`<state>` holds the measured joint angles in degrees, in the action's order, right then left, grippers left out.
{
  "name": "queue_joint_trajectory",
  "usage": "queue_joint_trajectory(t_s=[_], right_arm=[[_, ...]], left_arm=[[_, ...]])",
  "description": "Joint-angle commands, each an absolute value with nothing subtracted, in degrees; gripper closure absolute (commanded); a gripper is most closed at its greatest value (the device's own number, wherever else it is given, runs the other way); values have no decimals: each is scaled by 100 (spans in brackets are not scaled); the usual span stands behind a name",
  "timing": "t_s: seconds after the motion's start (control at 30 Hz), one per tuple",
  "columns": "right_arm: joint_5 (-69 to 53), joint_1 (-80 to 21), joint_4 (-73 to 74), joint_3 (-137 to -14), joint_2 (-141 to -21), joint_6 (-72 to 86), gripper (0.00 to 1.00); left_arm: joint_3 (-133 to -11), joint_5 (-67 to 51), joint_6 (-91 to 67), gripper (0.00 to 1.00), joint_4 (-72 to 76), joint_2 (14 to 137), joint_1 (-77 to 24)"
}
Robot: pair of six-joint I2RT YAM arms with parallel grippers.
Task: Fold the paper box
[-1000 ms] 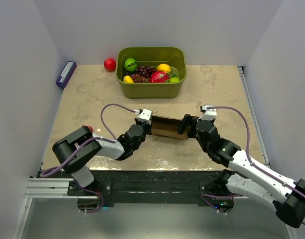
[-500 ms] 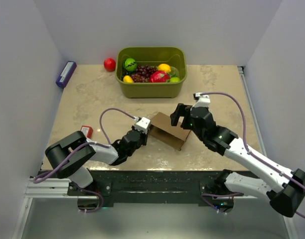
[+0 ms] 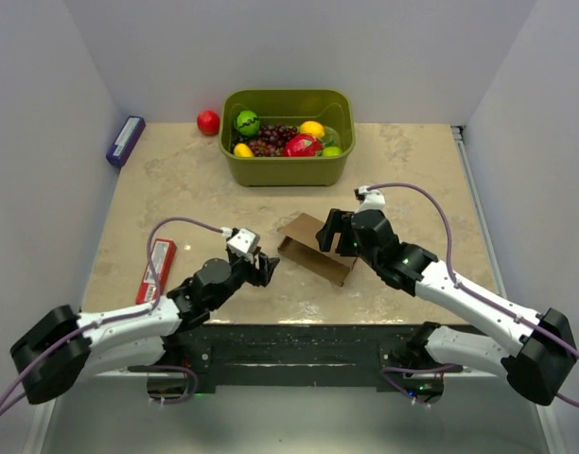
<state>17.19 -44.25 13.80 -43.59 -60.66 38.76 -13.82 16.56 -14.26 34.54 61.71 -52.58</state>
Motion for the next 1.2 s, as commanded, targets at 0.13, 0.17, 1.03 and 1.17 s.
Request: queue_joint_trajectory(t_s=[0.13,0.17,1.03,1.17], right_arm=[[1837,-4439,1327,-4395,-5933,3868,18],[1846,-4447,1310,-4351,-5924,3850,18],[1556,-4430,1776,-4377,-6565,3823,39],[1433,-4438,1696,-4298,-6715,3858,41]], left_arm=[[-2784,976,-2224,28,566,4316,-5212],[-2978,915,-2198,27,406,4368,-5168],[-4606,-2162,-2558,44,2399,8666,-4078],[-4439,-2171,-2566,44,2470,8798,-4078]])
